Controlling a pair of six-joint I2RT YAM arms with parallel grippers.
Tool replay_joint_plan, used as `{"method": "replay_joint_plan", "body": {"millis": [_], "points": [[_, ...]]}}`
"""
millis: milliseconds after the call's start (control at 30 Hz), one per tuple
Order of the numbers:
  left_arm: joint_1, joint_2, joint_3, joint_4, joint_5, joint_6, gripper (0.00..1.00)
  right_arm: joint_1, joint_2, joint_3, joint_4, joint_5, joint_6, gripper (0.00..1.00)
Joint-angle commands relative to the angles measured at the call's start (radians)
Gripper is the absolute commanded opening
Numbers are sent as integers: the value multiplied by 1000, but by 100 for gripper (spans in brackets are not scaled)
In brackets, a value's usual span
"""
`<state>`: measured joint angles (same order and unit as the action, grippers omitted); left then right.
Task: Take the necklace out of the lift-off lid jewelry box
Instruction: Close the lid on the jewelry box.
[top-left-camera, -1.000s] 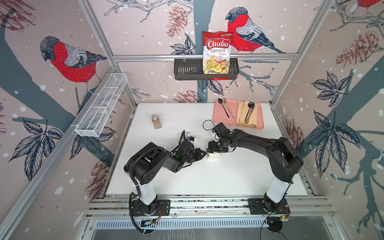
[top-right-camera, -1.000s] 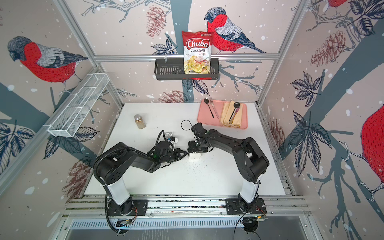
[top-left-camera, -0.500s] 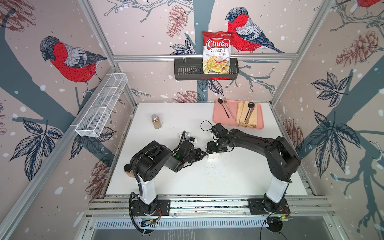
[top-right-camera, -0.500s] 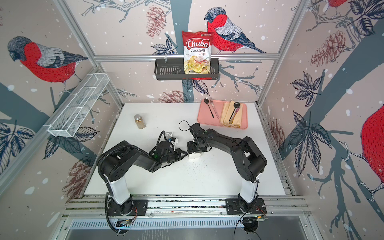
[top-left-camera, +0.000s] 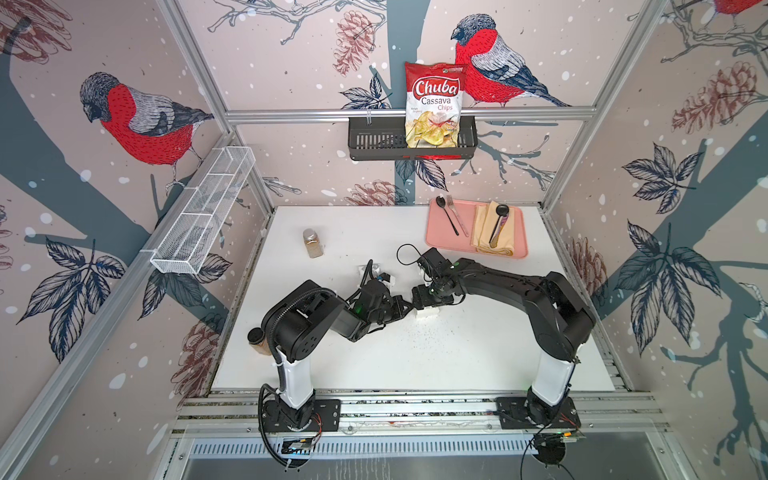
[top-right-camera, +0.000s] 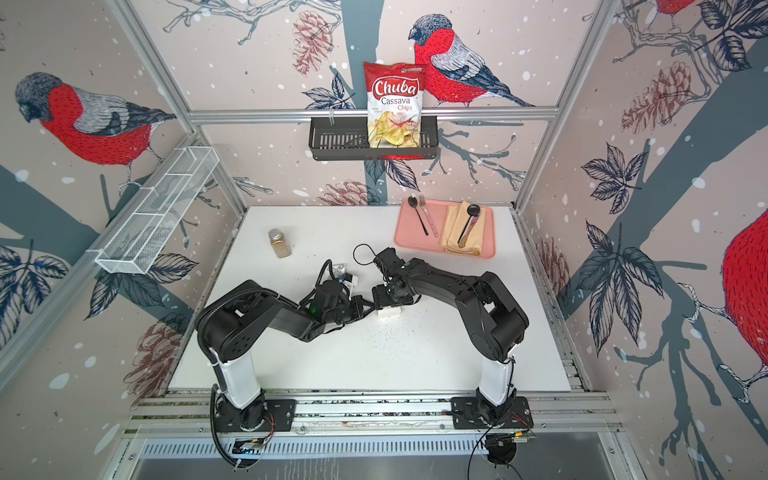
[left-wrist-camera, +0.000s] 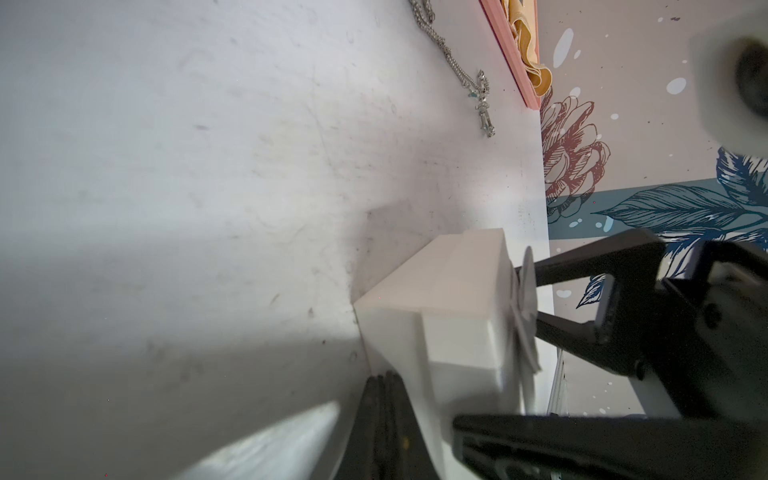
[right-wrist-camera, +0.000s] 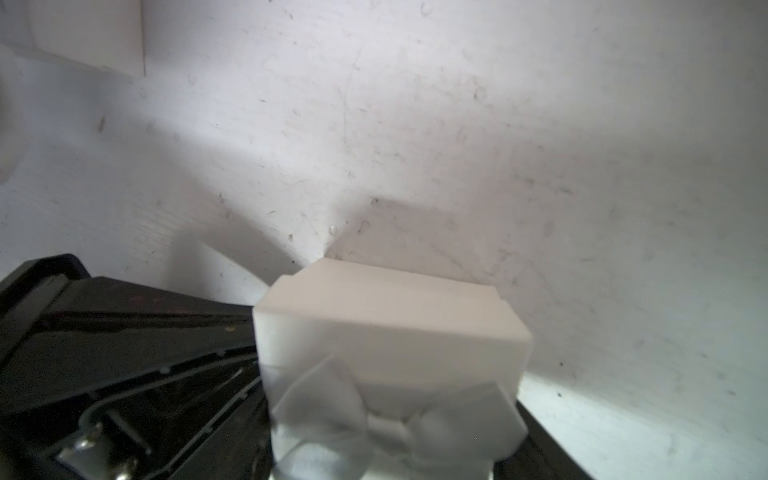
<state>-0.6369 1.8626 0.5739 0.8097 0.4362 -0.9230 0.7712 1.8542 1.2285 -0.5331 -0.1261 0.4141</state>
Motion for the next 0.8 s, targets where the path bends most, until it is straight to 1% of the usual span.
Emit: {"method": "replay_joint_plan", "body": {"millis": [0, 200, 433, 500, 633, 767], "points": [[-9, -5, 13, 78, 16, 7, 7, 16, 6, 10, 27, -128, -17, 74], [-14, -6, 18, 70, 14, 10, 7, 25, 44, 26, -23, -69, -15, 74], [-14, -51, 7, -17, -15, 56, 7, 26, 78, 50, -82, 29, 6, 74], [-13, -74, -2, -40, -24, 70, 11, 28, 83, 54, -94, 56, 11, 75], [-6, -122, -22, -76, -31, 99, 19, 28, 63, 61, -102, 72, 18, 80], [2, -166, -29, -129, -43, 131, 22, 28, 30, 79, -116, 84, 24, 82]]}}
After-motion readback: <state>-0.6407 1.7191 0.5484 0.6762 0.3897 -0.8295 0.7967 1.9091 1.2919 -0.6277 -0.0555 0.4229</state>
